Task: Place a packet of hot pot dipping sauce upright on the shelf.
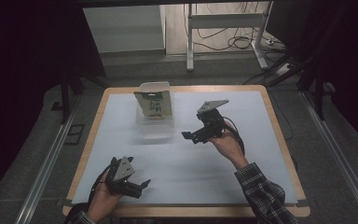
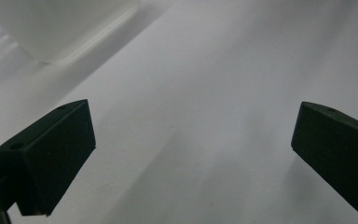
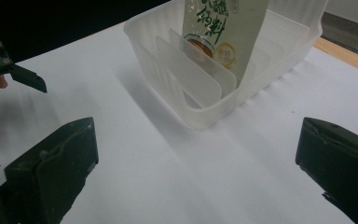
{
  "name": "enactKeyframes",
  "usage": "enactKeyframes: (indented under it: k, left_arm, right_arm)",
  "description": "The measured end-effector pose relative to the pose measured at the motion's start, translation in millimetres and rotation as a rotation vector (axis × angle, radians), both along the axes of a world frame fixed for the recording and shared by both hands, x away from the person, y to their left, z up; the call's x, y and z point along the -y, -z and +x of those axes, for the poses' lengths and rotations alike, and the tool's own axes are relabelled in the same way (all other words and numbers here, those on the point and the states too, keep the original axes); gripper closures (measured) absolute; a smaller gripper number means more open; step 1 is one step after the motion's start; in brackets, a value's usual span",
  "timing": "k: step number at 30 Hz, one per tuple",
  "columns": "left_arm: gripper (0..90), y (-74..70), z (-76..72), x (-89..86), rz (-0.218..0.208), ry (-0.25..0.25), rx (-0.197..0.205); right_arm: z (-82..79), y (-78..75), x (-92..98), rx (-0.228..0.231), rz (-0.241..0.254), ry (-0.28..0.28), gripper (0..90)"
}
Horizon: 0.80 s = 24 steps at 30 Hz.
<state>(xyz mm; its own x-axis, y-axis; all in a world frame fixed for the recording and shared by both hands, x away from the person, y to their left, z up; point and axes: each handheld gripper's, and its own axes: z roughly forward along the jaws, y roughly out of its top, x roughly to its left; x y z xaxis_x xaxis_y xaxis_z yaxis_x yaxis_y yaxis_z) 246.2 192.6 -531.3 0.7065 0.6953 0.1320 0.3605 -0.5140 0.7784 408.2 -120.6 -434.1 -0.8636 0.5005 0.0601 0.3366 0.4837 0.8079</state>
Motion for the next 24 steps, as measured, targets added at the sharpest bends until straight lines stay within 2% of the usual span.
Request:
enactKeyframes:
  k: [6,13,24]
  left_arm:
    - [0.0,-0.2,-0.2,-0.1,-0.002,0.001,-0.001]
    - [0.0,-0.4,-0.5,-0.2,-0.004,0.001,0.002]
    - [0.0,-0.4,-0.6,-0.1,-0.003,0.002,0.004]
  right_arm:
    - [-6.4,-0.7,11.8,0.001,0.006,0.012,0.0]
    - [-17.1,3.1,22.0,0.006,-0.011,0.012,0.0]
    - [-39.8,6.2,46.9,0.023,-0.009,0.043,0.0]
